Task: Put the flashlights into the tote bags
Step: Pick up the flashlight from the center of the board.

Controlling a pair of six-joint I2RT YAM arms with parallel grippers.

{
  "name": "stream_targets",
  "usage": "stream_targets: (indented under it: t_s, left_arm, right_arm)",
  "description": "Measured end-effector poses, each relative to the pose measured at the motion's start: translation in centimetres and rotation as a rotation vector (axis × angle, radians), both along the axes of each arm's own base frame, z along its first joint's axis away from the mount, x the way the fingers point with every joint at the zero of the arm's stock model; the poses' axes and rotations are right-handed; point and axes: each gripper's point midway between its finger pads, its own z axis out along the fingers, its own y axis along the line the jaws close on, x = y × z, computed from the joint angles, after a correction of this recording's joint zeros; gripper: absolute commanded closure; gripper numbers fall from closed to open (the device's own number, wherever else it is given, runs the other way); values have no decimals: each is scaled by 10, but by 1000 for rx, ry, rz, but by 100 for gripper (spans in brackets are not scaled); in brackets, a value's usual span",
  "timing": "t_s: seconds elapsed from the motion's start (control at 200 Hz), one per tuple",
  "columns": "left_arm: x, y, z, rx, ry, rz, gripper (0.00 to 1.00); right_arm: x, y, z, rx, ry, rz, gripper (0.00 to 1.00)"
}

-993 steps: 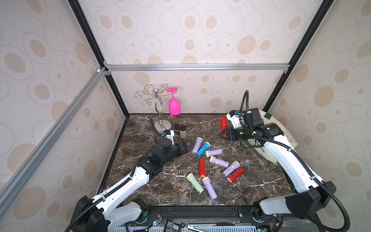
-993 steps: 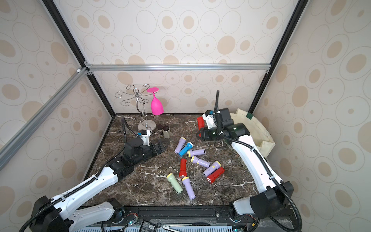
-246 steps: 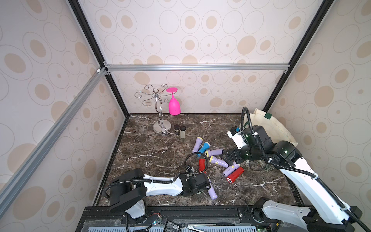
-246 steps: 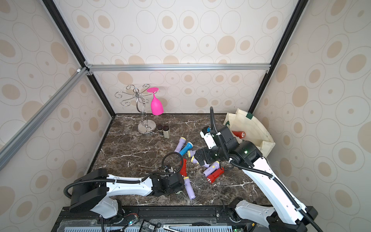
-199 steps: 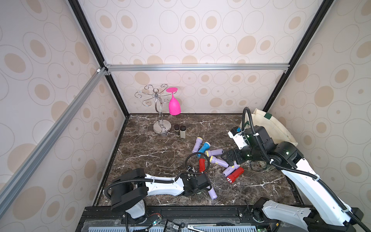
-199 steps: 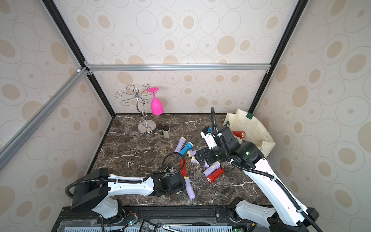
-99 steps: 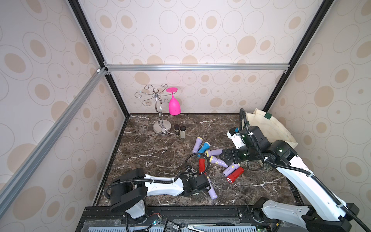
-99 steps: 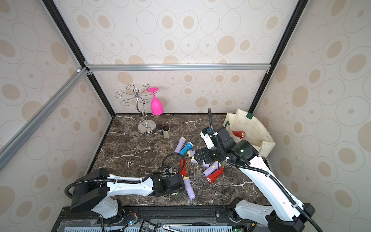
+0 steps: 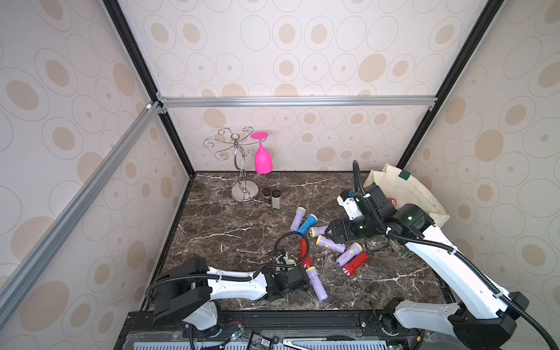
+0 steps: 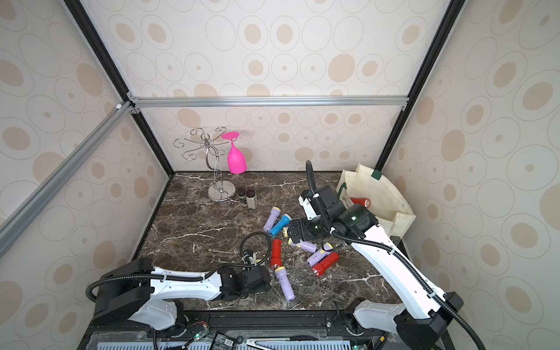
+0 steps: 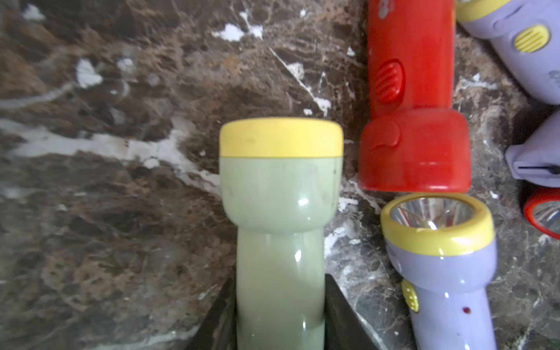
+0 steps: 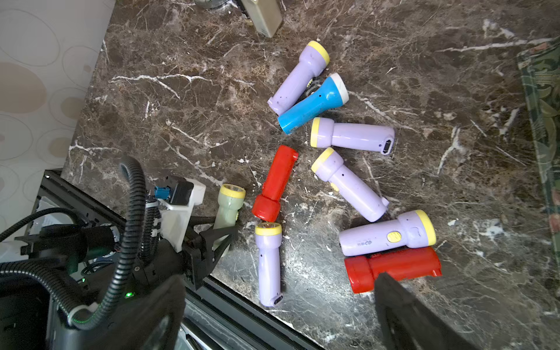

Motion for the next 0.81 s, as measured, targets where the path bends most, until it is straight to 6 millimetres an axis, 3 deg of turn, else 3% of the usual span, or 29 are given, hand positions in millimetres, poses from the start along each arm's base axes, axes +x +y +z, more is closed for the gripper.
stream_targets:
  t_s: [0.095,0.235,0.485,0.645,0.805]
  left_arm:
    - [5,7,12,-23,-64,-22,100]
    - [19,-2,50,-160,-173,-30,100]
    - [40,-16,111,-347,-348,-69,100]
    - [43,-30,131,-387,-395,-151,100]
    - [40,-52,167,-488,-450,-236,100]
  right_arm:
    - [1,8,-3,15,17,26,1]
    - [7,19,-11,56,67,54,1]
    - [14,44,2,255,55,137,2]
    - [4,60,2,386,43,210,0]
    - [1,62,5,497,33,244,1]
